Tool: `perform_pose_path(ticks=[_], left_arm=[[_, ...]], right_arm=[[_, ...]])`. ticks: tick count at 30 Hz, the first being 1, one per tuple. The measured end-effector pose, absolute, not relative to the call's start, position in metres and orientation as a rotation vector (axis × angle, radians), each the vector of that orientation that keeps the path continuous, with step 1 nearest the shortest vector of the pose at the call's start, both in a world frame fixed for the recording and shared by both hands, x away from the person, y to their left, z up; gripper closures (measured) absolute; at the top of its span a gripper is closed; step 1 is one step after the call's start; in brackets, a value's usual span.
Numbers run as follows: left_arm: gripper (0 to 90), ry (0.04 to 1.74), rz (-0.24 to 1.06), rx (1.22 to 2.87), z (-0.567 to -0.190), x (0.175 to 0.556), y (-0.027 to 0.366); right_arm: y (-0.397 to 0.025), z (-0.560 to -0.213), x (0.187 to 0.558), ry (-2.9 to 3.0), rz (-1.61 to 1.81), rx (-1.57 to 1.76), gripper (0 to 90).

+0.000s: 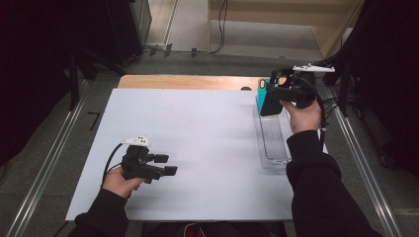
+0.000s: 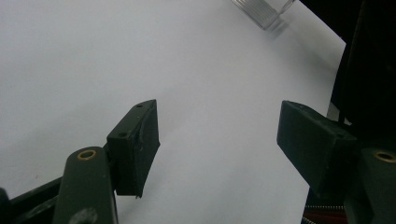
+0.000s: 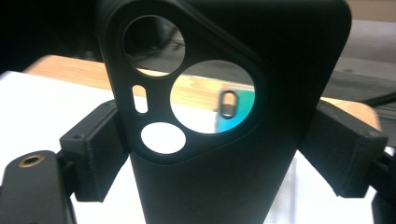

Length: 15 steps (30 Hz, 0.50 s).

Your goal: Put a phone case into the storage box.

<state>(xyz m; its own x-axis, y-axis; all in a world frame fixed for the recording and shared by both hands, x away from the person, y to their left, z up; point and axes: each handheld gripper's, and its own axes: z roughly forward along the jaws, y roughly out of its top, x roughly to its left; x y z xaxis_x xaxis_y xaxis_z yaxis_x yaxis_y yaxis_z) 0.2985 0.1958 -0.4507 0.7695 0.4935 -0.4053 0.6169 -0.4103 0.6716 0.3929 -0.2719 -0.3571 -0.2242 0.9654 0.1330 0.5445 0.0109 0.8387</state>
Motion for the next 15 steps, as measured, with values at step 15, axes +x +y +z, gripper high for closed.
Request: perform_pose_path(ticks=[15], left_arm=[[29.9,0.825,-0.176,2.084,-0.451,0.298,0.197]], right_arm=[[-0.272,-0.399,0.426,1.731,1.007,1.629,11.9]])
